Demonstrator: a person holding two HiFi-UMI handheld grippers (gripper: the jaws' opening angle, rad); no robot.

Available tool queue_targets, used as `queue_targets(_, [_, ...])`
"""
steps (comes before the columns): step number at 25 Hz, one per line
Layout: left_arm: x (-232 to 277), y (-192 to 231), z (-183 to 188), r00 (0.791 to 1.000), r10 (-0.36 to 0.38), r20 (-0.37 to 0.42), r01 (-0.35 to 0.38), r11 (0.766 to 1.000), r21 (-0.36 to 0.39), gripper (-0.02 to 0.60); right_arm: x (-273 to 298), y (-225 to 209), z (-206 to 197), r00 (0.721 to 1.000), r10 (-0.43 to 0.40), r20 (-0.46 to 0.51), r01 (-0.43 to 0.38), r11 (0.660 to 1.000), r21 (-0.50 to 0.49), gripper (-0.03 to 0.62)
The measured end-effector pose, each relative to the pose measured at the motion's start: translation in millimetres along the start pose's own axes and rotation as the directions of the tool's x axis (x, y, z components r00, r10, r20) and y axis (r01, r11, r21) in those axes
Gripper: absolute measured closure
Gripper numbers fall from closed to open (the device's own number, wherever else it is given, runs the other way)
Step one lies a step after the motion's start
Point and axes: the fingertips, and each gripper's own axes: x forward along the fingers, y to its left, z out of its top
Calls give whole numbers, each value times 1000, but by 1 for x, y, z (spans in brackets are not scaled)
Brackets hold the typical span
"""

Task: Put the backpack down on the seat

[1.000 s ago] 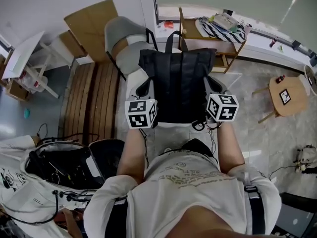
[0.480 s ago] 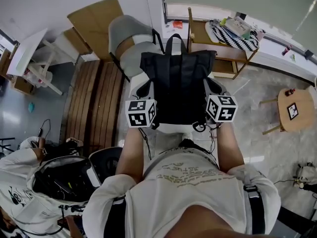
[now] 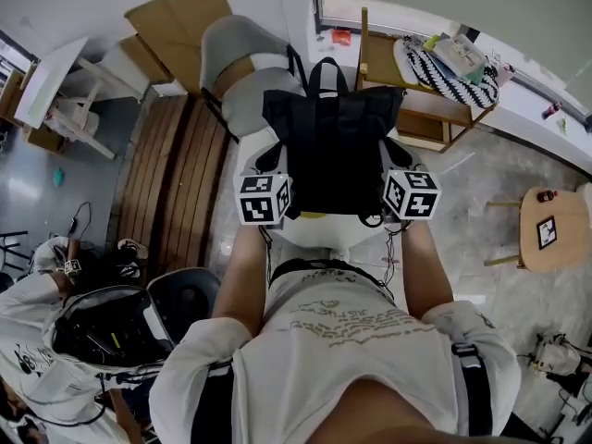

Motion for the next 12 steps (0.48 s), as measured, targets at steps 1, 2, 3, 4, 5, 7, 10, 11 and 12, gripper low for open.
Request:
queue_targets(1, [4,2,-4,1000,2,-12,-2,1000,-7,561,6,-2,-2,1000,3,-7,-3,1000,-7,545])
queue_targets(2, [9,3,-8,1000,3,-26,-3,1000,-15,561,12,-4,-4,1000,5,-17,-5,1000,-14,545])
queue_targets(3, [13,5,-12,999,3,-41,-4,1000,-22,561,18,-6,-8,1000,5,-29,-6,1000,-21,546])
queue_targets(4, [19,8,-17,998,2,-57,-4,1000,-29,561,26,-9,-12,999,5,-45,-6,1000,-28,546])
queue_targets(5, [25,11,-22,997,1,-74,-4,999,-36,561,34,-11,-16,998,4,-65,-7,999,-36,546])
queue_targets(7, [40,20,-33,994,-4,-107,-2,999,-49,561,53,-15,-28,994,2,-112,-8,999,-51,546])
queue_targets(10, [61,36,-53,988,-16,-154,5,998,-69,561,81,-18,-52,983,-9,-184,-2,998,-60,546])
queue_targets(11, [68,40,-61,985,-21,-170,8,997,-75,560,90,-19,-61,979,-19,-203,7,998,-59,546])
queue_targets(12, [75,45,-69,982,-25,-186,10,997,-78,561,98,-21,-69,975,-29,-220,17,998,-58,546])
